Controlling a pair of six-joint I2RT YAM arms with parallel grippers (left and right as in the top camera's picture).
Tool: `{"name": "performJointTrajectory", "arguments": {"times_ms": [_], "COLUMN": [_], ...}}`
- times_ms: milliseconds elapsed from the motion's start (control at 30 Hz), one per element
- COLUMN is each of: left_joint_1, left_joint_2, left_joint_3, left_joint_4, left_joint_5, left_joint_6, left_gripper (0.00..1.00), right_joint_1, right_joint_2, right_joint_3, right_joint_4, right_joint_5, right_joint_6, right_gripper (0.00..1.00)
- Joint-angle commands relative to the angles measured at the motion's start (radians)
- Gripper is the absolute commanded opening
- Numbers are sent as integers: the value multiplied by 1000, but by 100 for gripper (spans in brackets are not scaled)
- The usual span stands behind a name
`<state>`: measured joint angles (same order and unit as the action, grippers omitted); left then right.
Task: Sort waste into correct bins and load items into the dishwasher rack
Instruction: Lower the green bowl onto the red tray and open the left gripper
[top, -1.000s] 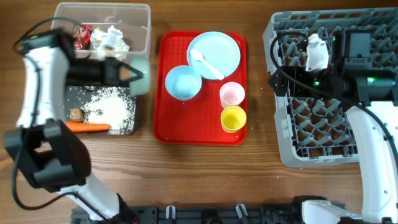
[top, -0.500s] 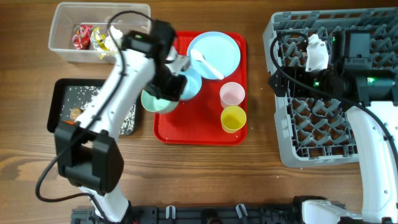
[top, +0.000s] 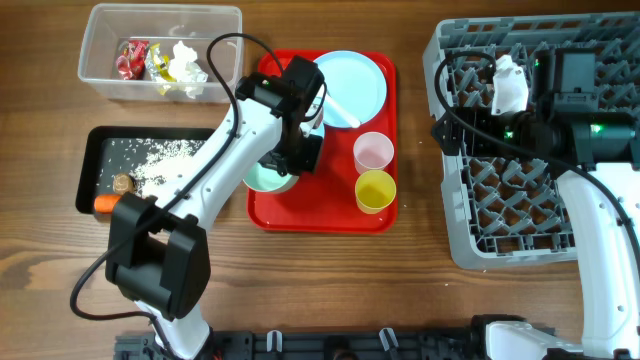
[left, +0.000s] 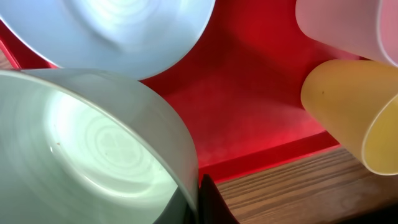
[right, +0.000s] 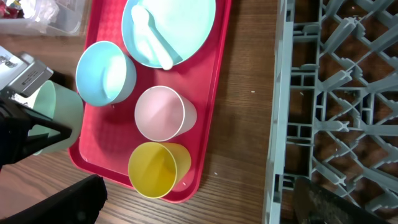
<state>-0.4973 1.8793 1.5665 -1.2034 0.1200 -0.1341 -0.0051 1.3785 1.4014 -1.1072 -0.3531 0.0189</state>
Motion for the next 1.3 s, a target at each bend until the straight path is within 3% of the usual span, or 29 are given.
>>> {"name": "performJointTrajectory", "arguments": {"times_ms": [0, 167, 433, 567, 600, 733, 767, 1067, 1200, 1267], "left_joint_1": [-11, -64, -118, -116, -119, -131, -134, -83, 10, 67], "left_joint_2": [-14, -11, -11, -11, -11, -11, -11, -55, -161, -228], "left_joint_3": [-3, -44, -190, -221, -221, -221, -221, -142, -56, -42], "left_joint_4": [3, 40, 204, 244, 244, 247, 247, 156, 80, 69], "left_joint_5": [3, 84, -32, -43, -43, -42, -42, -39, -40, -40], "left_joint_6": [-35, -58, -220, -226, -226, -227, -226, -241, -240, -241], "left_gripper": [4, 4, 4, 5, 9, 45, 49, 49, 61, 76], "right_joint_1": [7, 7, 7, 7, 7, 7, 7, 8, 26, 60], "right_joint_2": [6, 6, 6, 6, 6, 6, 6, 6, 5, 5], "right_joint_3": [3, 3, 3, 3, 3, 3, 3, 5, 5, 5], "right_joint_4": [-2, -2, -3, -4, -4, -3, -2, 11, 64, 102], "right_joint_5": [14, 14, 14, 14, 14, 14, 14, -27, -153, -185], "right_joint_6": [8, 8, 7, 7, 8, 8, 8, 6, 8, 16], "right_gripper": [98, 98, 98, 98, 98, 98, 98, 99, 99, 99]}}
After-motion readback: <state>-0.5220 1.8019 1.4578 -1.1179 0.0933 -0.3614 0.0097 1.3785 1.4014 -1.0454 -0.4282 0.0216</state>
